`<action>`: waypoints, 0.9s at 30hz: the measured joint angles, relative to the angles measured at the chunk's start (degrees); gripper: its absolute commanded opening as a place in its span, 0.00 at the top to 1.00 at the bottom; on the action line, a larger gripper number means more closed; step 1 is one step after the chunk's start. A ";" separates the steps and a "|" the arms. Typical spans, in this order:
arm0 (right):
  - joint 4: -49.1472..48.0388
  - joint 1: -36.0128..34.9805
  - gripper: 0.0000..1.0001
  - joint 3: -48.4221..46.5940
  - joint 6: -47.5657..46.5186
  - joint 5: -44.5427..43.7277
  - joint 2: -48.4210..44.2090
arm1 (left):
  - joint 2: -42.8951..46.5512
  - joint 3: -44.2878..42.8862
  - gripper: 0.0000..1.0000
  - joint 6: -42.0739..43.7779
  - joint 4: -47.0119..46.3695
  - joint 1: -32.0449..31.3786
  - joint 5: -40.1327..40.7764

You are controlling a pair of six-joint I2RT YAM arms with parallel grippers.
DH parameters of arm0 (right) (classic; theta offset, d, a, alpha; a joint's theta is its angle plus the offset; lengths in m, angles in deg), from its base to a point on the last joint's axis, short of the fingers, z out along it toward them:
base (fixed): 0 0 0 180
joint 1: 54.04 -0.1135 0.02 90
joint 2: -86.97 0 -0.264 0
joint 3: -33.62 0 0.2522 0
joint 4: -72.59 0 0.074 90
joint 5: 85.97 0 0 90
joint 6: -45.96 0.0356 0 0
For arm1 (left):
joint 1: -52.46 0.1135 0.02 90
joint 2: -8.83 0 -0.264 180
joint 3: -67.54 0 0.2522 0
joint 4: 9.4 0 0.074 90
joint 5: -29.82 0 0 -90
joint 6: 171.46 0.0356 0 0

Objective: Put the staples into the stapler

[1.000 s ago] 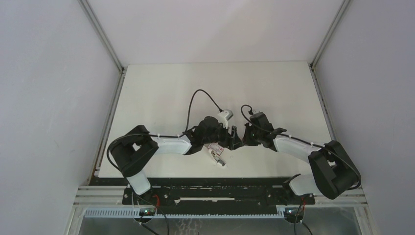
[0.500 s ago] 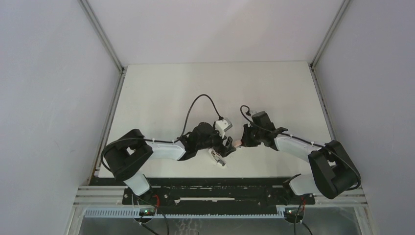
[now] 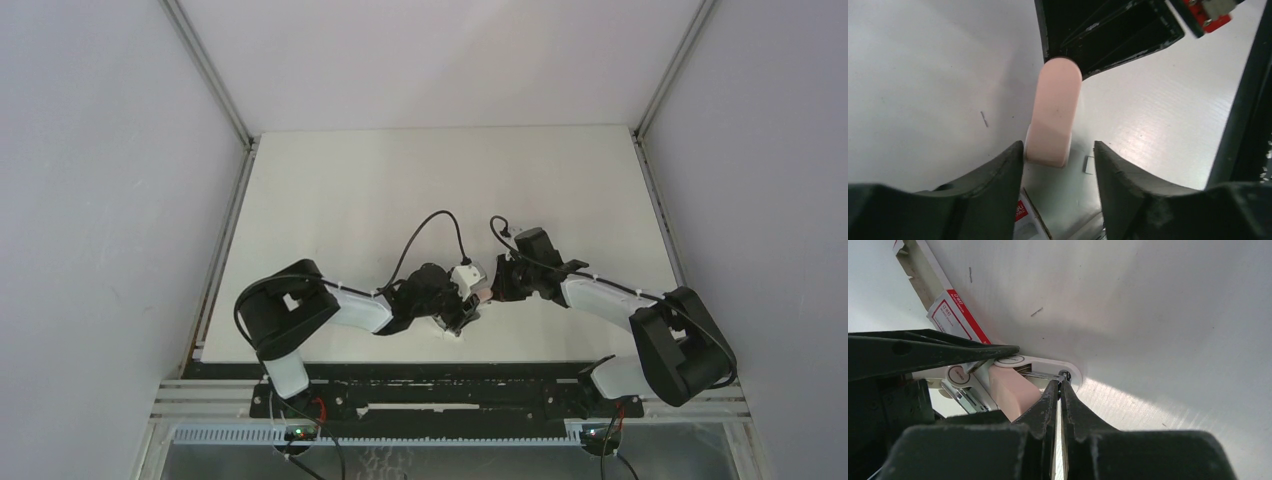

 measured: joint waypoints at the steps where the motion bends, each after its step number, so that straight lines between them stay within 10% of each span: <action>1: 0.00 0.00 1.00 0.00 -0.02 0.11 0.00 | -0.26 0.00 0.51 0.07 0.00 0.00 0.17; 7: 0.00 0.04 0.99 0.02 -0.50 0.28 0.02 | -1.36 -0.76 0.79 0.90 0.02 -0.28 1.11; 11: 0.46 0.17 0.70 0.11 -0.66 0.11 -0.20 | -1.38 -0.76 0.99 1.46 0.04 -0.87 1.60; 18: 4.59 5.84 0.42 2.03 -0.63 -1.27 -10.86 | 1.60 -0.37 1.00 0.96 0.39 -1.36 3.34; 27: 5.84 12.35 0.36 7.63 6.64 7.89 -28.15 | 8.13 0.83 1.00 -1.97 -0.15 -1.40 3.37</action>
